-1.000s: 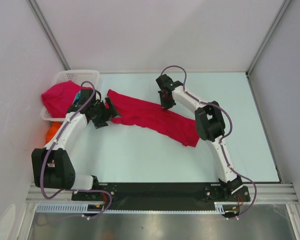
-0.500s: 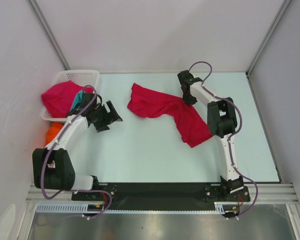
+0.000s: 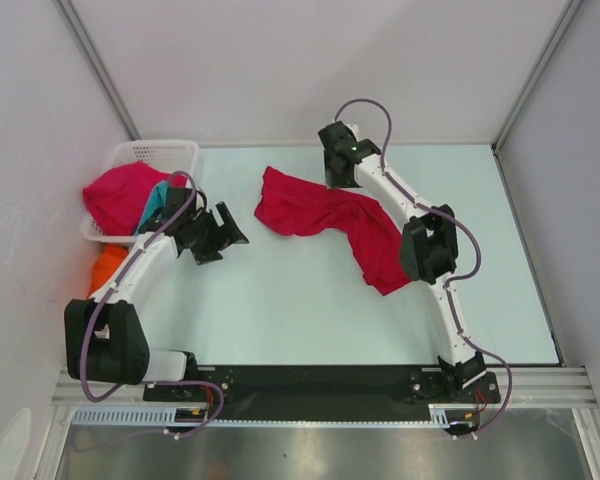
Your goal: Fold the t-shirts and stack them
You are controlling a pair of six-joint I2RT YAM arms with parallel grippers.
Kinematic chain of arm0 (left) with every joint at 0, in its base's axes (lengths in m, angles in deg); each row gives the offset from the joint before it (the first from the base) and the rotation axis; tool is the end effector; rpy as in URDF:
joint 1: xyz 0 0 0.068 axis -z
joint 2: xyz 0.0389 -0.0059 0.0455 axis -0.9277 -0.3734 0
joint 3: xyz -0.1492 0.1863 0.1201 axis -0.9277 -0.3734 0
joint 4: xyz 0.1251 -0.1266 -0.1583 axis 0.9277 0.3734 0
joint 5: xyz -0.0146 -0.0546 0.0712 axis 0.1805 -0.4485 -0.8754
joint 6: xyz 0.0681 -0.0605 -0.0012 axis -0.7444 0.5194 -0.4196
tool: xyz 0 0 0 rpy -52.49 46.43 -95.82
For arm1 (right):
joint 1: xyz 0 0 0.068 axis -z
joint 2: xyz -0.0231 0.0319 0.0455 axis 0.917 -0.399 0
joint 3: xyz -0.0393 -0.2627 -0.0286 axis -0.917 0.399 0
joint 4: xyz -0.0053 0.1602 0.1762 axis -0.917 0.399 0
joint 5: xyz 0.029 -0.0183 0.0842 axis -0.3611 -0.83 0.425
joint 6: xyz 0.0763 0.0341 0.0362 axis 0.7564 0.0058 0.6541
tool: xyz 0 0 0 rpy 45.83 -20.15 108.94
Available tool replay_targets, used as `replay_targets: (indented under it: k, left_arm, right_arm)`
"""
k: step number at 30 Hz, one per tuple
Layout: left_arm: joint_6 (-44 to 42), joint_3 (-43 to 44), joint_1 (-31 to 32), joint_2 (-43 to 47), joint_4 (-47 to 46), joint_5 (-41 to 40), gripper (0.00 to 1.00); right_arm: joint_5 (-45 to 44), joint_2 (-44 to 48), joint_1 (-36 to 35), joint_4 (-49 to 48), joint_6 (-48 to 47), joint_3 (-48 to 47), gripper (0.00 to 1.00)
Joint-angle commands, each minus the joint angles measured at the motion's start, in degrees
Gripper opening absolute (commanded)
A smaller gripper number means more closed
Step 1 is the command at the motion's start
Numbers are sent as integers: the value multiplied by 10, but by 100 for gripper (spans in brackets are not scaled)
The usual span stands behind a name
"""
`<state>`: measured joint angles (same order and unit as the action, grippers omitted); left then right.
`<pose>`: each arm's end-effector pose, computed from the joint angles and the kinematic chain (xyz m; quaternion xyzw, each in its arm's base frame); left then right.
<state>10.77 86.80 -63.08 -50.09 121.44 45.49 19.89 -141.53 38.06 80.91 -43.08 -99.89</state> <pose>0.2745 -0.0462 0.2109 -0.1858 0.9293 -0.2172 0.2338 0.4623 0.2128 0.2053 -0.0266 0.9412 -0.0745 0.3284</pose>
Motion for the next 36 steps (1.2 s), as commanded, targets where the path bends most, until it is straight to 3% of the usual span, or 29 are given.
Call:
replay_targets:
  k: [1,5,10,12,13,14,16,17,20,23,30,36]
  left_arm:
    - [-9,-18,18,32,-16,27,89]
    - [1,-53,41,64,-39,35,89]
    - [42,-110,146,67,-139,52,89]
    - [64,-131,197,59,-240,50,88]
    - [79,-158,209,44,-281,53,97]
    - [96,-172,220,27,-375,65,98]
    - [153,-195,241,-12,-464,113,100]
    - [173,-198,247,-66,-550,125,100]
    - [239,-188,282,-173,-667,125,100]
    - [265,-146,337,-268,-718,87,100]
    - [369,-68,401,-420,-836,62,99]
    - [362,-47,436,-422,-804,7,100]
  right_arm:
    - [110,4,-23,19,-19,-58,63]
    - [124,-4,-38,26,-12,-44,61]
    - [87,67,-44,-7,5,66,61]
    - [78,105,-37,-20,19,107,61]
    - [78,147,-33,-36,25,152,61]
    - [75,172,-26,-44,29,173,61]
    - [70,216,-20,-59,41,213,61]
    - [65,260,-16,-60,46,242,61]
    - [48,331,-15,-57,54,288,61]
    - [36,389,-17,-40,60,315,61]
    - [5,501,-37,28,81,352,61]
    - [-22,540,-39,73,87,349,61]
